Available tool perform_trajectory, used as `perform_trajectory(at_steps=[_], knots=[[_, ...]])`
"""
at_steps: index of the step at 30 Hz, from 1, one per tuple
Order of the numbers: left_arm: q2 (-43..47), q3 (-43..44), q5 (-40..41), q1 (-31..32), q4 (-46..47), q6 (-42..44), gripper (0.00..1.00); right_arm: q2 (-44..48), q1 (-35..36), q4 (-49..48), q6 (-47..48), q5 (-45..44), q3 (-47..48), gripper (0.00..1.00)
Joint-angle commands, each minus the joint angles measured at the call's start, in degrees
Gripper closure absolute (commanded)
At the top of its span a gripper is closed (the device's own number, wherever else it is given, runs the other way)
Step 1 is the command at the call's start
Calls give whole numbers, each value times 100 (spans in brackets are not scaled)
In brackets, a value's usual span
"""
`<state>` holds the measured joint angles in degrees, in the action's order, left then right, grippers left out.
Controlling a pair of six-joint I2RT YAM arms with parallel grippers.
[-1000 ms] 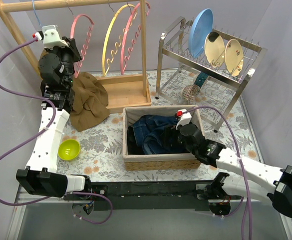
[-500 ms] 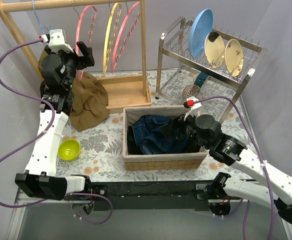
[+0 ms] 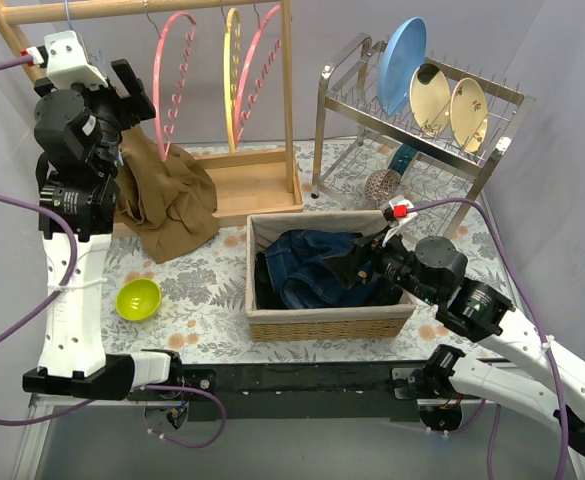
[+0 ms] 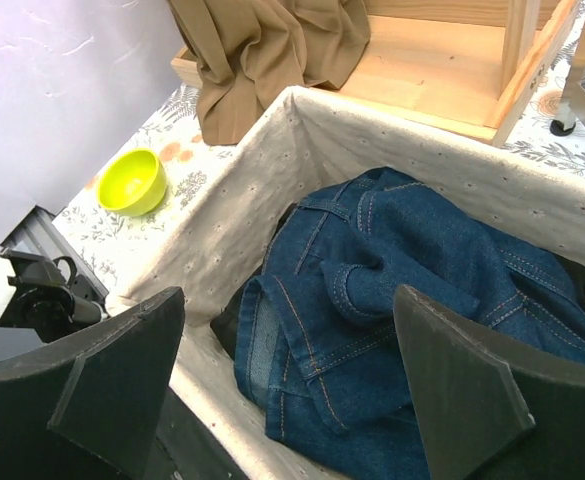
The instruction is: Remove the skirt from the hanger
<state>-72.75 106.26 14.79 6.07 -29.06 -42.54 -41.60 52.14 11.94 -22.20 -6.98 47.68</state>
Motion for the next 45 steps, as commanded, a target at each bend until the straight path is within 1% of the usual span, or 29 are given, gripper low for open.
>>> perform_trajectory(at_steps=[1, 3, 4, 6, 7, 9, 10, 12, 13, 16, 17, 20, 24, 27, 30, 34, 35, 42, 45], knots=[[-397, 595, 778, -175, -714, 89, 21, 109, -11, -280, 31, 153, -92, 8], [-704, 816, 807, -377, -916, 45, 23, 117, -11, -307, 49, 171, -101, 8], [-784, 966, 798, -448, -1083, -43, 26, 117, -11, -315, 75, 171, -101, 8], [-986, 1046, 596, -658, -1207, -140, 30, 135, -11, -316, 101, 189, -92, 8], [-1030, 1055, 552, -851, -1268, -253, 33, 144, -11, -307, 128, 197, -84, 8], [-1101, 967, 491, -1027, -1243, -307, 35, 188, -11, -298, 145, 197, -75, 8], [-1110, 889, 386, -1081, -1208, -342, 37, 223, -11, -298, 163, 189, -75, 9], [-1188, 756, 227, -1213, -1190, -403, 44, 284, -11, -298, 181, 180, -75, 9], [-1232, 747, 244, -1256, -1199, -439, 52, 311, -11, -307, 189, 171, -75, 9], [-1321, 633, 191, -1371, -1146, -430, 53, 399, -11, -359, 224, 171, -84, 9], [-1329, 598, 165, -1432, -1128, -474, 50, 425, -11, -368, 224, 171, -92, 9], [-1364, 484, -125, -1512, -1058, -527, 51, 434, -11, -395, 277, 136, -110, 9], [-1382, 361, -222, -1538, -1032, -579, 54, 416, -11, -412, 295, 127, -127, 9], [-1321, 176, -397, -1529, -900, -580, 60, 425, -11, -412, 295, 145, -127, 9], [-1224, 1, -599, -1538, -664, -510, 70, 460, -11, -421, 295, 145, -119, 9], [-1171, 87, -556, -1538, -575, -422, 92, 478, -11, -412, 312, 136, -75, 9], [-1189, 245, -530, -1538, -583, -413, 100, 478, -11, -404, 304, 136, -57, 9], [-1329, 1001, -512, -1538, -610, -325, 100, 425, -11, -439, 260, 259, 4, 9], [-1268, 993, -643, -1538, -347, -185, 100, 425, -11, -447, 225, 259, 31, 10]])
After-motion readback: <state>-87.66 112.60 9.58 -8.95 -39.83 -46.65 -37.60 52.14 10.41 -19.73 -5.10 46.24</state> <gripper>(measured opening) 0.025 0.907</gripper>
